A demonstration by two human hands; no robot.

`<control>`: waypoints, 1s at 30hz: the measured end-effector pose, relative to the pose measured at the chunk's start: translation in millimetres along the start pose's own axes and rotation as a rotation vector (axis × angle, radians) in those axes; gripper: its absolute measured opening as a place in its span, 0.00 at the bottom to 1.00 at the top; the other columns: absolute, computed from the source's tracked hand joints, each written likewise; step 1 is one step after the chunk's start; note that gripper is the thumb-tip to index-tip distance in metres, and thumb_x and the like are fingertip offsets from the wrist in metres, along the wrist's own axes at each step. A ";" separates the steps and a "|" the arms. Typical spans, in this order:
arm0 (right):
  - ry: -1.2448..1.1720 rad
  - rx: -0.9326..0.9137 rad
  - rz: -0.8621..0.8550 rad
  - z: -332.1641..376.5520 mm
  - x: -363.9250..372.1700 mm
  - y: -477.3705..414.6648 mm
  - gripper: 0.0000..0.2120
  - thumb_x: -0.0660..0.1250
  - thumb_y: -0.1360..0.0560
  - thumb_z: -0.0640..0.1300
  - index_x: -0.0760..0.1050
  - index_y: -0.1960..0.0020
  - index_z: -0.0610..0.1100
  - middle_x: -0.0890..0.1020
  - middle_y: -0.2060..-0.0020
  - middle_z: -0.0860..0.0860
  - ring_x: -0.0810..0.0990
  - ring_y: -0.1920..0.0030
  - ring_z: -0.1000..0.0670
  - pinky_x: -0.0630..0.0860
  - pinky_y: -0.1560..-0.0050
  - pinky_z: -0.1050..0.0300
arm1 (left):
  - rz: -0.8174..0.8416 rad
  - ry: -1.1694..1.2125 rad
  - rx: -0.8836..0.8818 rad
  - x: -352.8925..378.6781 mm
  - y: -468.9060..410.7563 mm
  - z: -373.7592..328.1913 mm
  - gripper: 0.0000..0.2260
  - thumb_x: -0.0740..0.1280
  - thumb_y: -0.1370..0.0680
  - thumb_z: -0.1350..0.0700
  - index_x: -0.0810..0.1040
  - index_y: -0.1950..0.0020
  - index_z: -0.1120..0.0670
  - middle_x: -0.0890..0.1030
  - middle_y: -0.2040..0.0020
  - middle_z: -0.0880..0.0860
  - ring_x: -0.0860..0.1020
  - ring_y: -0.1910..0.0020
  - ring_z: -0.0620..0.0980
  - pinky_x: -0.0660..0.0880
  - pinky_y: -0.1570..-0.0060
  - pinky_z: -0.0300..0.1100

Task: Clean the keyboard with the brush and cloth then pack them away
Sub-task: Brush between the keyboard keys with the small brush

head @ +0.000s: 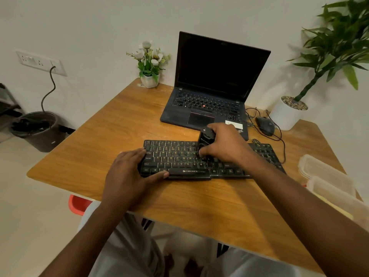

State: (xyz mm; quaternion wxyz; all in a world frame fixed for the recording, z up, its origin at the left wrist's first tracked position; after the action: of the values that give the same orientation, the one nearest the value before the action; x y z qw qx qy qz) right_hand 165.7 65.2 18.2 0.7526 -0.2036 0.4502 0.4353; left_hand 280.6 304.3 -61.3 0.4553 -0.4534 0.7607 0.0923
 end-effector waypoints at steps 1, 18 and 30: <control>0.004 0.010 0.036 -1.5 1.0 0.2 0.19 0.84 0.32 0.43 0.80 0.45 0.47 0.86 0.55 0.50 0.87 0.58 0.50 0.86 0.59 0.52 | -0.004 0.004 0.003 -0.2 0.2 -0.2 0.46 0.72 0.35 0.25 0.75 0.25 0.53 0.77 0.28 0.50 0.72 0.30 0.49 0.73 0.32 0.51; 0.010 0.031 -0.024 -12.9 -10.9 -21.2 0.21 0.84 0.31 0.45 0.77 0.45 0.50 0.81 0.56 0.55 0.79 0.61 0.59 0.73 0.68 0.66 | -0.008 0.012 -0.001 -0.3 -0.7 0.8 0.47 0.70 0.36 0.24 0.75 0.25 0.53 0.77 0.28 0.50 0.71 0.30 0.48 0.73 0.33 0.49; 0.048 0.015 0.142 1.6 2.4 -12.4 0.19 0.85 0.33 0.45 0.81 0.47 0.49 0.86 0.54 0.52 0.87 0.55 0.49 0.86 0.53 0.49 | -0.013 0.006 0.003 1.2 -1.4 2.3 0.47 0.69 0.36 0.23 0.74 0.25 0.52 0.77 0.28 0.49 0.71 0.30 0.47 0.73 0.35 0.48</control>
State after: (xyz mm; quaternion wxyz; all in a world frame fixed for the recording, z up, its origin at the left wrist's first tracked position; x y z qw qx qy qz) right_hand 177.4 60.8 16.0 0.7102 -0.1763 0.4847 0.4791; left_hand 282.8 304.1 -63.1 0.4543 -0.4577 0.7593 0.0870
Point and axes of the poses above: each hand's wrist, its own y-axis away from the middle knuckle, its own x-axis out of the palm, z = x × y, the point moved 7 cm from there along -y, towards the middle knuckle
